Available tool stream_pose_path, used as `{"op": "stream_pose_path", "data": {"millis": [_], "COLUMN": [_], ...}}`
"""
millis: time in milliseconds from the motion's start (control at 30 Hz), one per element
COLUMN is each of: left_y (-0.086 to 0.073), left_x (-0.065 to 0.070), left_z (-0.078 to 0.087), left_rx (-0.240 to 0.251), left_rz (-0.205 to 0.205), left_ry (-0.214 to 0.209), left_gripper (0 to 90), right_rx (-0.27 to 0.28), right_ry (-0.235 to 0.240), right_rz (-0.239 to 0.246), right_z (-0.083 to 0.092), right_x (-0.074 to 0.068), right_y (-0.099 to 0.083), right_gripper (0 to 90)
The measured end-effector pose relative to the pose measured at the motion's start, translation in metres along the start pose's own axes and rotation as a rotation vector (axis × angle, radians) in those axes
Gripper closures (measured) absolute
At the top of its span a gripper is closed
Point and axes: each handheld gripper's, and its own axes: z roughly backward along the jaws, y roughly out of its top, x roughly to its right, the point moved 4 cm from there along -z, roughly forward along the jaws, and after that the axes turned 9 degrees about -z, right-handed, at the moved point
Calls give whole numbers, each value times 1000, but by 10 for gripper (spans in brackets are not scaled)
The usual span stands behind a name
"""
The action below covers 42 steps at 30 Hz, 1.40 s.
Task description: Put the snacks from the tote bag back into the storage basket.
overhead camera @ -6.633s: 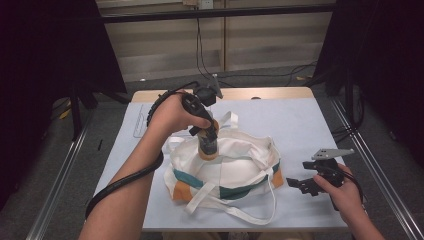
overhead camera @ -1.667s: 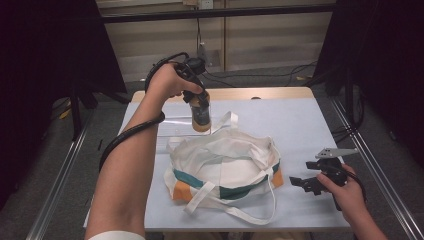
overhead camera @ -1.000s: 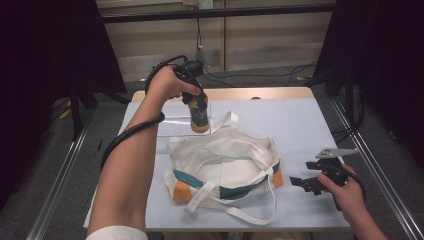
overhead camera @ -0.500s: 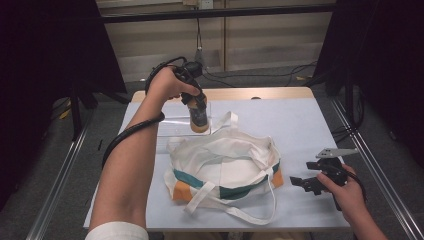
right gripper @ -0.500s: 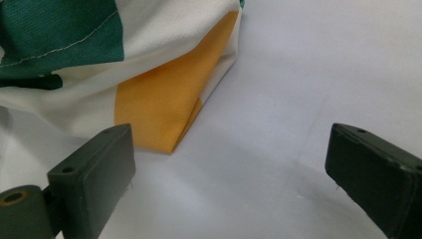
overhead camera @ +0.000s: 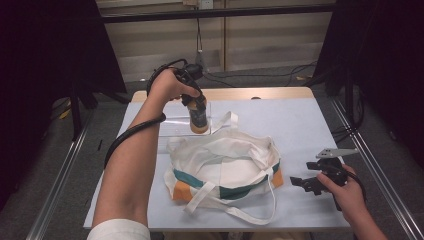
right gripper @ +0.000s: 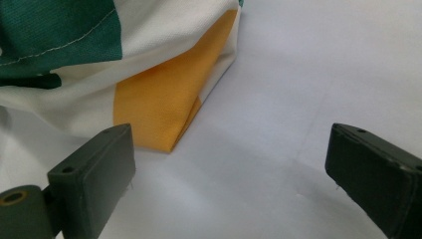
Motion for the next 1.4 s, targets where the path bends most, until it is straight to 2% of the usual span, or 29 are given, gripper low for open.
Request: {"op": "stream_pose_path", "data": {"millis": [67, 100, 167, 300, 400, 633, 700, 1400], "left_y": [0, 1, 1, 1, 2, 1, 1, -1], "left_x": [0, 1, 0, 1, 0, 0, 1, 2], "left_z": [-2, -3, -4, -7, -9, -11, -13, -22], "left_rx": [-3, -1, -6, -5, -11, -19, -14, -24], "left_rz": [-9, 4, -2, 12, -1, -2, 11, 1], "left_ry": [-5, 2, 0, -2, -2, 5, 2, -3], "left_gripper": [302, 302, 302, 302, 302, 302, 302, 302], "right_rx": [1, 2, 1, 1, 1, 2, 1, 1], "right_ry": [0, 1, 1, 0, 0, 0, 1, 2], "right_rz": [2, 3, 4, 4, 2, 4, 4, 10], "right_z": [0, 0, 0, 0, 0, 0, 0, 0], "right_x": [0, 0, 0, 0, 0, 0, 0, -1], "right_y": [0, 0, 0, 0, 0, 0, 0, 0], "right_gripper": [52, 52, 52, 52, 52, 53, 53, 53]}}
